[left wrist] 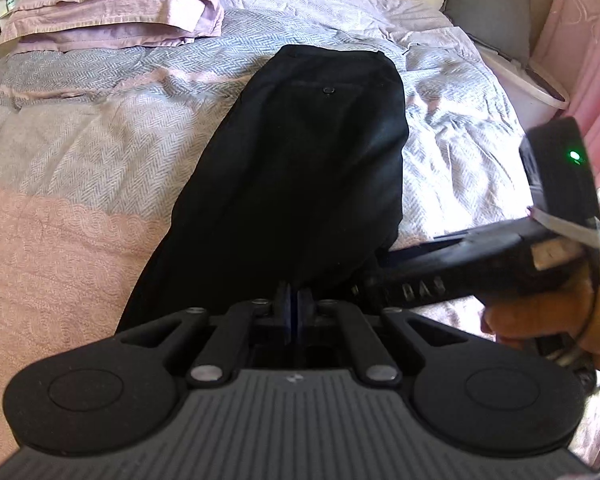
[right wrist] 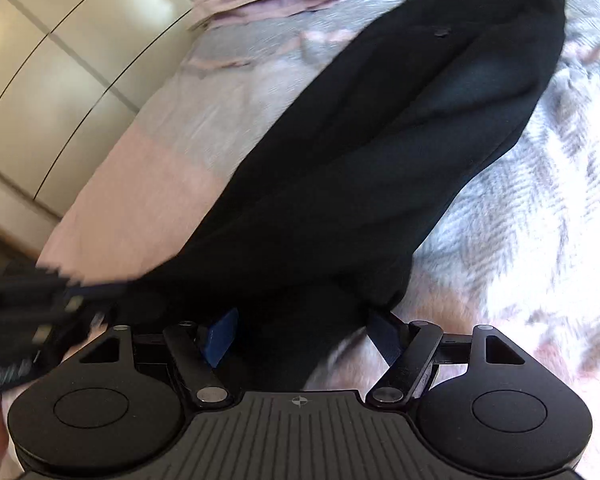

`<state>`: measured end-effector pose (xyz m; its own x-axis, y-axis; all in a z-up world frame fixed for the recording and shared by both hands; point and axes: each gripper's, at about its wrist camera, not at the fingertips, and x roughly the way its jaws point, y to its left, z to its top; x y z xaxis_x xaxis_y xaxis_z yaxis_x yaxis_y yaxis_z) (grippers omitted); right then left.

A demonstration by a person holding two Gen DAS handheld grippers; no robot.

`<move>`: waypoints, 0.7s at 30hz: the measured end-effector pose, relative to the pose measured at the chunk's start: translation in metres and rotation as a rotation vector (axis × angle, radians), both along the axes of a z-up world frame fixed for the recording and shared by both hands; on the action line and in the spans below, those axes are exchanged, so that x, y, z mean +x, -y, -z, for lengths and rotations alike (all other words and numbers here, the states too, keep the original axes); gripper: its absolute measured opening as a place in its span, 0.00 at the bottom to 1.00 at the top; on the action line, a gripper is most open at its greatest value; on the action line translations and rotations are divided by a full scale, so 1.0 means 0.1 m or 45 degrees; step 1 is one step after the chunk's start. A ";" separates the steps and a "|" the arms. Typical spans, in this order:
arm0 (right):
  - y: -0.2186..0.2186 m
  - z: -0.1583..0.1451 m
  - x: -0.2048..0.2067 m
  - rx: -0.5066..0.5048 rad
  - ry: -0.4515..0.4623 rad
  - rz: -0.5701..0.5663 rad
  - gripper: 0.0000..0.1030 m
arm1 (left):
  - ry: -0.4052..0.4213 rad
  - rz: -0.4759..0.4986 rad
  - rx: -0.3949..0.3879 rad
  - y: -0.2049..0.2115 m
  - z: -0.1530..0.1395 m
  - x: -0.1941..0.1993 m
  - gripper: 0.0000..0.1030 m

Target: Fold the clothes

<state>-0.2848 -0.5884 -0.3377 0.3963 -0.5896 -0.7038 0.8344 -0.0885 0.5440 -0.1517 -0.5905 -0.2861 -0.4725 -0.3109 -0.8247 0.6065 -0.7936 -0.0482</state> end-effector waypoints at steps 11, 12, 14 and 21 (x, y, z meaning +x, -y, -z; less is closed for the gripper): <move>-0.24 -0.19 -0.10 -0.114 -0.274 0.048 0.72 | -0.038 -0.047 0.033 0.12 0.06 0.08 0.01; -0.19 -0.15 -0.07 -0.129 -0.287 0.023 0.72 | -0.037 -0.047 0.033 0.12 0.06 0.08 0.01; -0.06 -0.10 0.02 -0.173 -0.312 -0.023 0.71 | -0.036 -0.040 0.030 0.11 0.06 0.08 0.02; -0.29 -0.31 -0.30 -0.214 -0.277 0.034 0.20 | 0.108 0.315 -0.125 -0.44 0.14 -0.21 0.09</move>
